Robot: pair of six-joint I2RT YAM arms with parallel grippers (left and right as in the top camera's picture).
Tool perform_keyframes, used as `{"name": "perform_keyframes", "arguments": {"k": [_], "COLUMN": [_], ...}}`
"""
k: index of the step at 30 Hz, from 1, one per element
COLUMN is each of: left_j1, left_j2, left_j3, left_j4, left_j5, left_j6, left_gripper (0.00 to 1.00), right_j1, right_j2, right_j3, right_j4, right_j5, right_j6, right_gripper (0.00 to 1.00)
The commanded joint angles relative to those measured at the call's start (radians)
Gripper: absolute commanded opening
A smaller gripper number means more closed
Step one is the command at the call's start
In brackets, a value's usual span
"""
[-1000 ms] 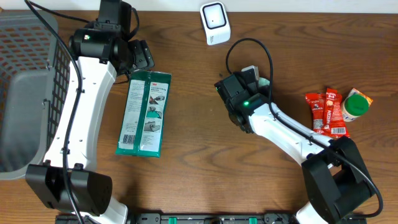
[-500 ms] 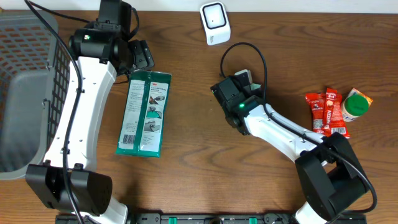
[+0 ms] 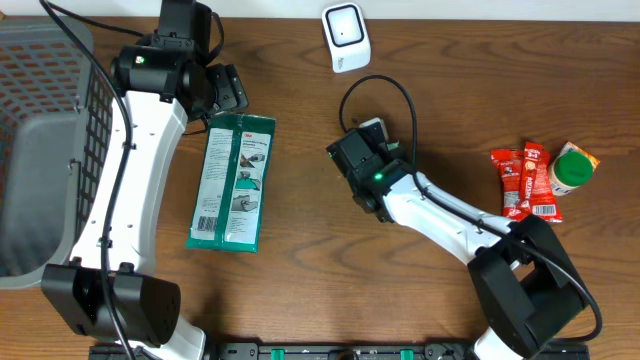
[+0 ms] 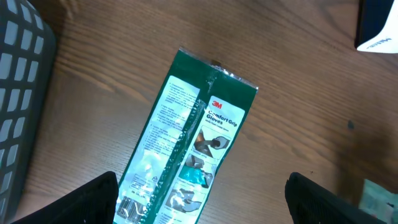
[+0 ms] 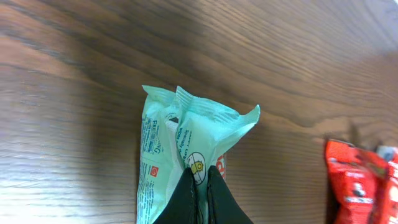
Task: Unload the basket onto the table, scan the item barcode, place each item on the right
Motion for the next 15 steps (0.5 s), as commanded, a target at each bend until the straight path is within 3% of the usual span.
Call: {"name": "perform_keyframes", "arguments": {"k": [1, 7, 15], "left_j1": [0.003, 0.003, 0.003], "left_j2": [-0.01, -0.01, -0.01], "left_j3": [0.004, 0.004, 0.004], "left_j4": [-0.002, -0.002, -0.002], "left_j5": [-0.013, -0.013, -0.013], "left_j6": [0.013, 0.013, 0.013], "left_gripper": [0.86, 0.86, 0.86], "right_j1": [0.023, 0.034, 0.066], "right_j2": [0.011, 0.011, 0.011], "right_j3": [-0.004, -0.004, -0.004], "right_j4": [0.009, 0.014, -0.034], "right_j5": [-0.047, -0.058, 0.401], "right_j6": [0.037, 0.019, -0.044], "right_gripper": [0.01, 0.01, 0.01]}}
